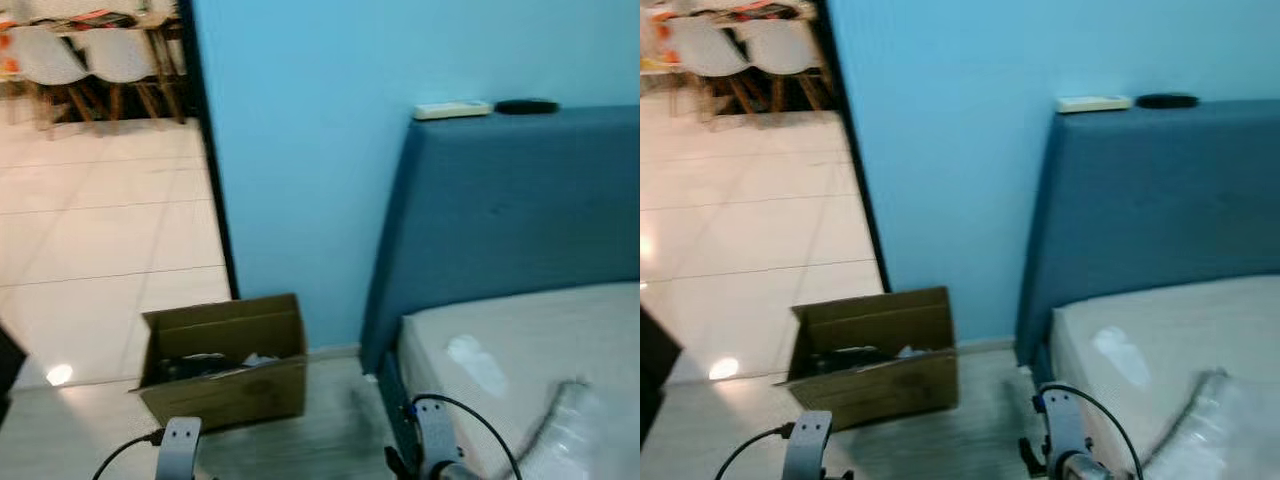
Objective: Clean up the room
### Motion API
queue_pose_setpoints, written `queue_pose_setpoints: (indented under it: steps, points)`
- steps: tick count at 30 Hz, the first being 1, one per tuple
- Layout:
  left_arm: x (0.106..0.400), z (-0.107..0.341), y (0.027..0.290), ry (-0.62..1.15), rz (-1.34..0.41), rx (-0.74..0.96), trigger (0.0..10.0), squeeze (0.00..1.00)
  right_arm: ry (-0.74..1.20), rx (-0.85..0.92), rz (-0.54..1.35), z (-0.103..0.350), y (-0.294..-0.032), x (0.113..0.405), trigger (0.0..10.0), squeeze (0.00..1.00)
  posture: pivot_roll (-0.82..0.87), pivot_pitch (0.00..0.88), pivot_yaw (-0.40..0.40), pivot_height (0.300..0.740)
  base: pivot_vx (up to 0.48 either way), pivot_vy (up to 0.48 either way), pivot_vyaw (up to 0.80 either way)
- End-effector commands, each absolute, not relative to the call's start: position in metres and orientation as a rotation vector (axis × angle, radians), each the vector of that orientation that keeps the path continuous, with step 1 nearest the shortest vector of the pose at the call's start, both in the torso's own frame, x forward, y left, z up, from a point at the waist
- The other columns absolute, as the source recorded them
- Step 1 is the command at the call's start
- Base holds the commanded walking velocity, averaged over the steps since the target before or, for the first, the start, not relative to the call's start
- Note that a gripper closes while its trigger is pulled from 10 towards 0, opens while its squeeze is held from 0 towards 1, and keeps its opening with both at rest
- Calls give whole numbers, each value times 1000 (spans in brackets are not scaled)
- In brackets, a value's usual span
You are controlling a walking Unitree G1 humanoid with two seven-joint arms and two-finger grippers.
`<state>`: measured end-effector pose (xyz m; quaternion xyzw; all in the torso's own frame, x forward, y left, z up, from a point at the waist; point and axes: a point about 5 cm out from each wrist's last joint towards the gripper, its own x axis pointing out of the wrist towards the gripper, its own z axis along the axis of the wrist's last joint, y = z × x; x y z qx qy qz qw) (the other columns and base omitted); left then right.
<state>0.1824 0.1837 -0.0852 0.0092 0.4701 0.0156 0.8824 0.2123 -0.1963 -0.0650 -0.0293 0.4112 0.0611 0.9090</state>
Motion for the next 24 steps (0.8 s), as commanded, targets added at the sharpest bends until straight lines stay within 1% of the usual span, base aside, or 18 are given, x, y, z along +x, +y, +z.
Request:
queue_pose_setpoints:
  steps: [1,5,9,22,24]
  points:
    - [179,-88,178,991,22,1,10000,0,846,-71,124,-64,-199,213,10000,0,-125,0,-3,740,0,-431,0]
    - [179,-88,176,987,29,-17,10000,0,840,-74,130,-63,-197,215,10000,0,-125,0,-6,740,0,-431,0]
    - [179,-88,176,975,48,-58,10000,0,842,-78,135,-64,-197,214,10000,0,-125,0,-7,740,0,0,0]
    - [177,-88,175,981,41,-61,10000,0,839,-73,140,-62,-195,217,10000,0,-129,0,-2,740,0,0,0]
    - [180,-87,173,964,35,-84,10000,0,807,-69,124,-55,-193,229,10000,0,-131,0,1,740,0,0,0]
